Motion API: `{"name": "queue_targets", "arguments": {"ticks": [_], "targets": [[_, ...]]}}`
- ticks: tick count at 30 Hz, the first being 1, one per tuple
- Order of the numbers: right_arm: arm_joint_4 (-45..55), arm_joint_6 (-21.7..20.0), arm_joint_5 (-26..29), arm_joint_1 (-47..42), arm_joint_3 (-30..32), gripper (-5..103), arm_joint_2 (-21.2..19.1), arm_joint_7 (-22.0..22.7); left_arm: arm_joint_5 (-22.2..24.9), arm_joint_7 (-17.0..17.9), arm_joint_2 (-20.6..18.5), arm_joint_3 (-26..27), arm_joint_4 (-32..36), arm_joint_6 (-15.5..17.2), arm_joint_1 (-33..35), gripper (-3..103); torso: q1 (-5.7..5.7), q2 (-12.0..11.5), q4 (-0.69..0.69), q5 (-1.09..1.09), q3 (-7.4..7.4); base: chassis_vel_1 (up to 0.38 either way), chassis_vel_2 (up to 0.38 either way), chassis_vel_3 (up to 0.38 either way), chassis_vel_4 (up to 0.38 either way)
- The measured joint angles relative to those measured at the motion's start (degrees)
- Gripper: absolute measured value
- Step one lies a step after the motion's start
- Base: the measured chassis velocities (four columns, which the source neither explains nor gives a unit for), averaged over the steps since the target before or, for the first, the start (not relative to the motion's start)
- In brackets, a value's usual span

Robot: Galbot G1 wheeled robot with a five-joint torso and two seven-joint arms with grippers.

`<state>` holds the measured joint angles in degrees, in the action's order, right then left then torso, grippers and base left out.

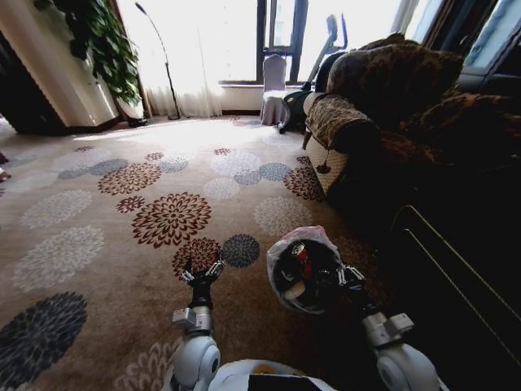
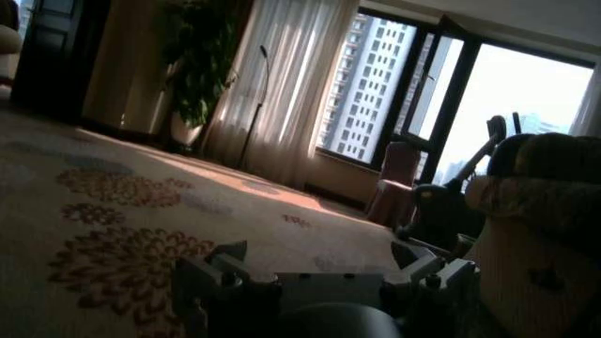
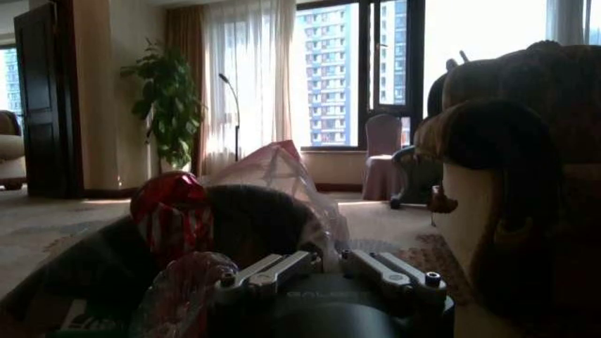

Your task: Pick up the trash from the ground and place it into the trash bin.

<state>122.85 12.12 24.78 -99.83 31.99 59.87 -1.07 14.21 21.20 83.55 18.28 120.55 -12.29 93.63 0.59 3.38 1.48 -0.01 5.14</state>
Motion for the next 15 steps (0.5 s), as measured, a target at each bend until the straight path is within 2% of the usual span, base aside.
{"name": "queue_targets", "arguments": {"ticks": [11,15], "targets": [[-0.9,0.0,-1.3,-0.6,0.3,0,1.4,0.0,0.0,-0.1,0.0,-0.1,-0.6,0.0,-0.2,100,0.00,0.0,0.00,0.00,0.00,0.348,-0.346,-0.350,0.346],[-1.2,-1.0,-2.5,-1.0,1.3,0,2.1,0.0,0.0,-0.1,0.1,-0.2,-0.8,-0.1,-0.1,100,0.00,0.0,0.00,0.02,-0.01,0.276,-0.246,-0.284,0.265]]}}
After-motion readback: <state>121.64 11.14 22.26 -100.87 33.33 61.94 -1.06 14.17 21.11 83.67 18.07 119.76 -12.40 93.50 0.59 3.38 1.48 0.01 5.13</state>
